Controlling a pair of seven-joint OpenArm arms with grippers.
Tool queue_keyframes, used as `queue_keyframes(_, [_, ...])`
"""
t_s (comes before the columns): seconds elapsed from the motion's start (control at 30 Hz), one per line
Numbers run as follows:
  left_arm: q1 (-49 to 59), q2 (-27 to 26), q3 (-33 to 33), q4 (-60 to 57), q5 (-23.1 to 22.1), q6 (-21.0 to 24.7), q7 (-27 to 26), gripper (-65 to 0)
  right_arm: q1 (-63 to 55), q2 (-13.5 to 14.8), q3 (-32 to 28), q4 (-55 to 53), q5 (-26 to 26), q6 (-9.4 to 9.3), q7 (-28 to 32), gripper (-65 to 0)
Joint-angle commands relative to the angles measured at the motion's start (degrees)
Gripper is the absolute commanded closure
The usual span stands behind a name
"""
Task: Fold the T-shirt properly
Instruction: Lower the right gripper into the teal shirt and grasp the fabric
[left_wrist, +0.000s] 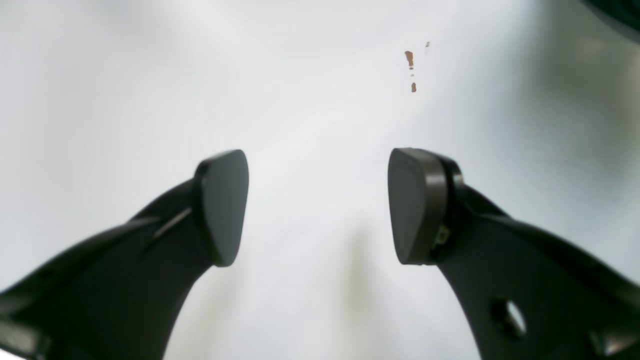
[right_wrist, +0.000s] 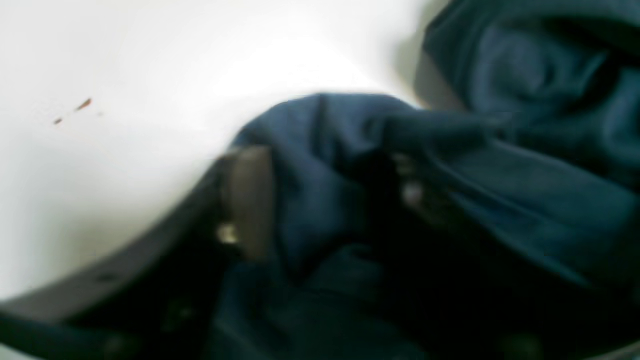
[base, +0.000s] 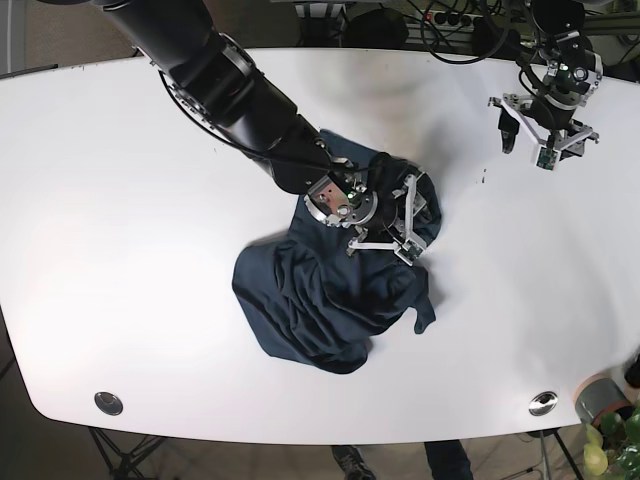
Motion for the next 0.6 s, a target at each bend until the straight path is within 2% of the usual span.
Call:
queue_keyframes(0.0, [-0.1, -0.7, -0.3, 0.8, -0.6, 0.2, -1.2, -39.3, -0.1, 0.3, 0.0, 2.0, 0.2, 1.04, -2.7, -11.3])
queue_keyframes(0.07, [-0.1, -0.7, -0.3, 0.8, -0.6, 0.2, -1.2, -39.3, -0.3, 0.5, 0.4, 4.2, 0.2, 1.04, -2.8, -2.1])
queue_keyframes(0.2, [-0.1, -0.7, -0.3, 1.1, -0.7, 0.2, -1.2, -39.3, -0.4, 1.4, 1.4, 8.8, 0.7, 1.04, -6.8, -3.2])
queue_keyframes(0.33, [-0.3, -0.7, -0.2, 1.4, -1.0, 0.2, -1.2, -39.3, -0.9, 1.9, 6.1, 16.8, 0.8, 1.04, -10.9, -2.5])
queue_keyframes(0.53, [-1.2, -1.2, -0.7, 2.5, -6.7, 0.2, -0.8, -39.3, -1.0, 2.4, 16.3, 30.3, 0.8, 1.75, -18.4, -2.5])
queue_keyframes(0.57, [-1.3, -1.5, -0.7, 2.9, -7.1, 0.2, -0.8, -39.3, -0.9, 3.2, 17.7, 32.8, 0.8, 1.75, -19.5, -2.4])
